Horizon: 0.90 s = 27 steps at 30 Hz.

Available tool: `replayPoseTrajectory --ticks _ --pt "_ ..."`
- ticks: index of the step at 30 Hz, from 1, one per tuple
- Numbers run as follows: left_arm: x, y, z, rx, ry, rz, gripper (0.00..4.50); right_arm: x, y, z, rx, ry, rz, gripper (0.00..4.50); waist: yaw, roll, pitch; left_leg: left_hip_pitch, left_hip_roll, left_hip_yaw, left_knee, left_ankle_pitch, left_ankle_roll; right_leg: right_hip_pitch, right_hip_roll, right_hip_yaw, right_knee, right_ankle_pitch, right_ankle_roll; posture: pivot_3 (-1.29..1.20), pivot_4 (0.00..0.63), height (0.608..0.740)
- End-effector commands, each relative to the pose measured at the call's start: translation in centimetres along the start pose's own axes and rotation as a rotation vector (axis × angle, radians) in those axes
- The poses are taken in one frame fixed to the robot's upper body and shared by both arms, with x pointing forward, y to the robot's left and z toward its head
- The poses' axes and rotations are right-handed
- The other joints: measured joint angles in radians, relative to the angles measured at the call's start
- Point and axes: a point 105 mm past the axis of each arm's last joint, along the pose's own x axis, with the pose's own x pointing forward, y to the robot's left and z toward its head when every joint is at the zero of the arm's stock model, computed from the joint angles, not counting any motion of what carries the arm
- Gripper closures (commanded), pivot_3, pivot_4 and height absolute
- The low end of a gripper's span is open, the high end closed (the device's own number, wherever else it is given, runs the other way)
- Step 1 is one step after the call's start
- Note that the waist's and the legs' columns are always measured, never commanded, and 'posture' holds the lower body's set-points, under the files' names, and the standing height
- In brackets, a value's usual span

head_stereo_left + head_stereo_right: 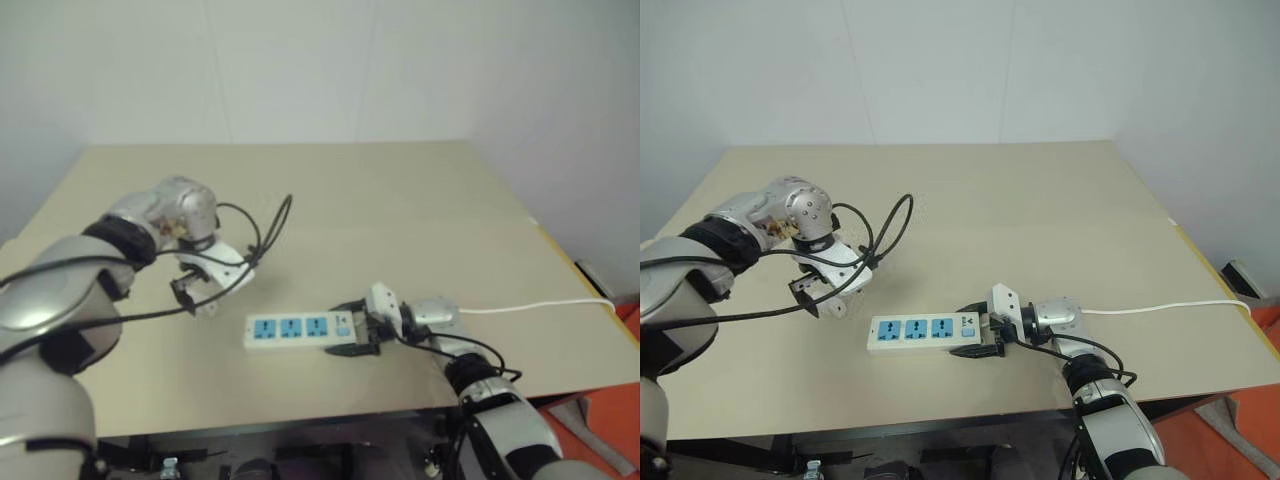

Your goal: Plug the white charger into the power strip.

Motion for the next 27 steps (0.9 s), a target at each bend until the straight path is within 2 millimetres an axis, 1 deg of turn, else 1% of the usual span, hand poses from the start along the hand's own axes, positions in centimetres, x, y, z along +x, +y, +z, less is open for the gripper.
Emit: replayPoseTrajectory --ticks 1,16,22,27 --pt "-0.1 0.0 -0.5 -0.031 0.013 0.011 0.0 0.3 0.4 -0.2 0.001 0.012 0.018 1.1 0.0 0.0 0.0 0.0 0.0 0.0 0.0 0.0 0.0 0.0 0.0 0.0 0.0 0.0 0.0 0.0 0.15 0.74" --pt "1.7 0.1 -0.7 -0.056 0.029 -0.005 0.0 0.3 0.4 -0.2 0.008 0.009 0.008 1.1 0.0 0.0 0.0 -0.001 0.0 0.0 0.0 0.0 0.0 0.0 0.0 0.0 0.0 0.0 0.0 0.0 0.15 0.74" --pt "2.0 0.4 -0.8 -0.118 0.018 0.007 0.0 0.2 0.6 -0.4 0.01 0.012 0.005 1.1 0.0 0.0 0.0 0.0 0.0 0.0 0.001 0.0 0.0 0.0 0.0 0.0 0.0 0.0 0.0 0.0 0.15 0.74" --pt "2.2 0.8 -0.7 -0.137 0.019 0.011 0.0 0.3 0.5 -0.3 0.009 0.012 0.001 1.1 0.0 0.0 0.0 -0.001 0.0 0.0 0.001 0.0 0.0 0.0 0.0 0.0 0.0 0.0 0.0 0.0 0.15 0.74"
